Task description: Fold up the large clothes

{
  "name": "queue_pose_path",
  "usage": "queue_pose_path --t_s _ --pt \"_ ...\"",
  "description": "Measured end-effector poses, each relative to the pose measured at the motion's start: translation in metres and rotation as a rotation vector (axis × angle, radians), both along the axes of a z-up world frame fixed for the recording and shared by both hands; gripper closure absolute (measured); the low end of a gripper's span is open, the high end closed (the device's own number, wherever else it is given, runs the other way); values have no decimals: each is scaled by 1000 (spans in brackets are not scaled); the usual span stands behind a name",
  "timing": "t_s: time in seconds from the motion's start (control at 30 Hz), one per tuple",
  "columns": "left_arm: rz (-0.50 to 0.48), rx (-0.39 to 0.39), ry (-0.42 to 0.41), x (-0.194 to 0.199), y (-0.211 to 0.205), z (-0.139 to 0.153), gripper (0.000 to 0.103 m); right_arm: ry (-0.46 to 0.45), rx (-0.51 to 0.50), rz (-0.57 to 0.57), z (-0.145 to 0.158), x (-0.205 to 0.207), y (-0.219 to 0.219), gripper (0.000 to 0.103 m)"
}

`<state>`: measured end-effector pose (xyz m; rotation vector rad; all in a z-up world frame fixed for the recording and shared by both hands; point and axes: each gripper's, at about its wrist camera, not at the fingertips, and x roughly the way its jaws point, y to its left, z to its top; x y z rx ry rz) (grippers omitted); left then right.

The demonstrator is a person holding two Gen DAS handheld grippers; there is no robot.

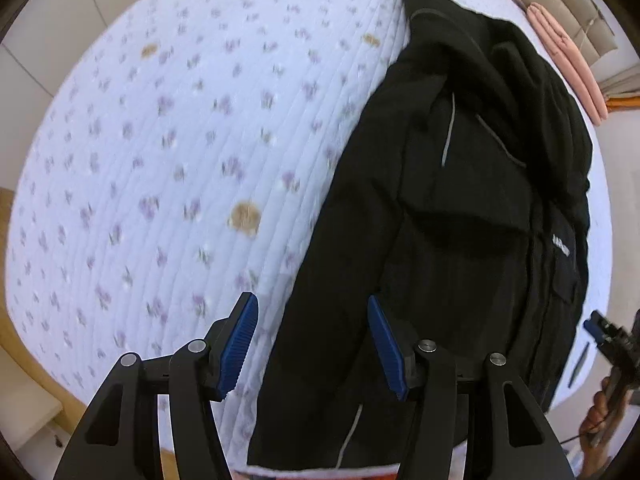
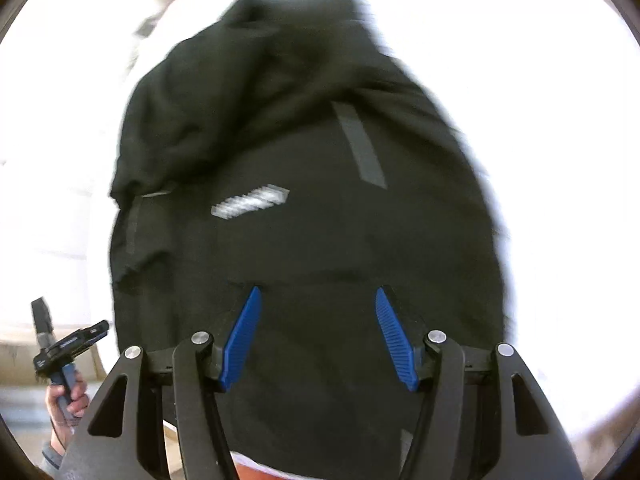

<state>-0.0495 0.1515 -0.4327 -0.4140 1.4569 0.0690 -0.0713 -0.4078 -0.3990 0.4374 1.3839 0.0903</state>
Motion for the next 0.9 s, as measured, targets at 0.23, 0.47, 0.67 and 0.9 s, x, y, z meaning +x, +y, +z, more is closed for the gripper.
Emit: queue_pose_path --t_s 0.23,0.47,0.67,0.9 --pt "13 -118 45 -19 17 -22 43 97 -30 -128 -29 -45 -68 40" --pt "2 -226 87 -27 25 -43 43 116 -7 -169 -53 -51 -70 40" --pt "47 -380 100 -45 37 -52 37 150 9 -141 -72 -58 -60 34" --pt "-6 -348 128 -60 26 -53 37 166 20 -79 -76 -64 -51 29"
